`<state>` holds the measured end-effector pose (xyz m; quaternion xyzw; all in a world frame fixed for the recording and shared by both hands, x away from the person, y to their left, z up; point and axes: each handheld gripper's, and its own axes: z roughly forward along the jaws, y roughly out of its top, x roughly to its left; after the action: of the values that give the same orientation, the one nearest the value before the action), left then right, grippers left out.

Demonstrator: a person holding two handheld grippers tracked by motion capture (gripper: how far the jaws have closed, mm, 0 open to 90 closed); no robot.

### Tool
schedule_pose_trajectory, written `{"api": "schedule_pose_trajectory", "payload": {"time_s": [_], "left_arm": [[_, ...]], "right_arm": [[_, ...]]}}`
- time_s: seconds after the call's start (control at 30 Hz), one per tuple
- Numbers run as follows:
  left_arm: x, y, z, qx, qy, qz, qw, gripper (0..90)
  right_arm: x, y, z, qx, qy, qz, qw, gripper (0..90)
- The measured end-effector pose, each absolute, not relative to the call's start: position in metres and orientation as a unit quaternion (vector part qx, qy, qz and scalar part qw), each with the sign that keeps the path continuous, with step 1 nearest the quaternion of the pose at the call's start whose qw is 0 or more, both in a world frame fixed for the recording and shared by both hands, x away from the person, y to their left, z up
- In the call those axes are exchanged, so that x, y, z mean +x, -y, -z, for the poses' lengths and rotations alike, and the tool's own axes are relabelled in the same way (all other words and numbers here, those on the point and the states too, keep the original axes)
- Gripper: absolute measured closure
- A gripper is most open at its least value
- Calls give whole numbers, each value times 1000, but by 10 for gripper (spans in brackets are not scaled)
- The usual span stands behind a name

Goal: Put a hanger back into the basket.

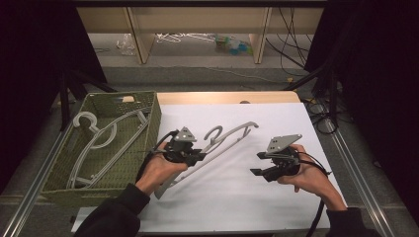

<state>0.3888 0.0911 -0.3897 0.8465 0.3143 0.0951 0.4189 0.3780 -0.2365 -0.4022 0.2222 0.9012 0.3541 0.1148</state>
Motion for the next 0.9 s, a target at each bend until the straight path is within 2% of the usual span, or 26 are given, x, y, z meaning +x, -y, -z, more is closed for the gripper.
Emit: {"api": "schedule_pose_trajectory", "payload": {"time_s": [0.07, 0.23, 0.43, 0.6, 0.9], "left_arm": [[381, -99, 381, 824, -334, -83, 450, 793], [365, -121, 359, 782, -368, -61, 499, 793], [344, -146, 328, 762, -375, -63, 524, 792], [331, -174, 301, 755, -380, -80, 528, 792], [322, -223, 260, 744, -392, -143, 521, 792]], "right_arm": [[375, 237, 405, 237, -893, -363, 119, 351], [366, 238, 411, 256, -876, -387, 131, 341], [357, 239, 417, 261, -871, -397, 121, 341], [353, 239, 423, 258, -875, -391, 118, 341], [348, 238, 427, 254, -877, -392, 113, 340]]}}
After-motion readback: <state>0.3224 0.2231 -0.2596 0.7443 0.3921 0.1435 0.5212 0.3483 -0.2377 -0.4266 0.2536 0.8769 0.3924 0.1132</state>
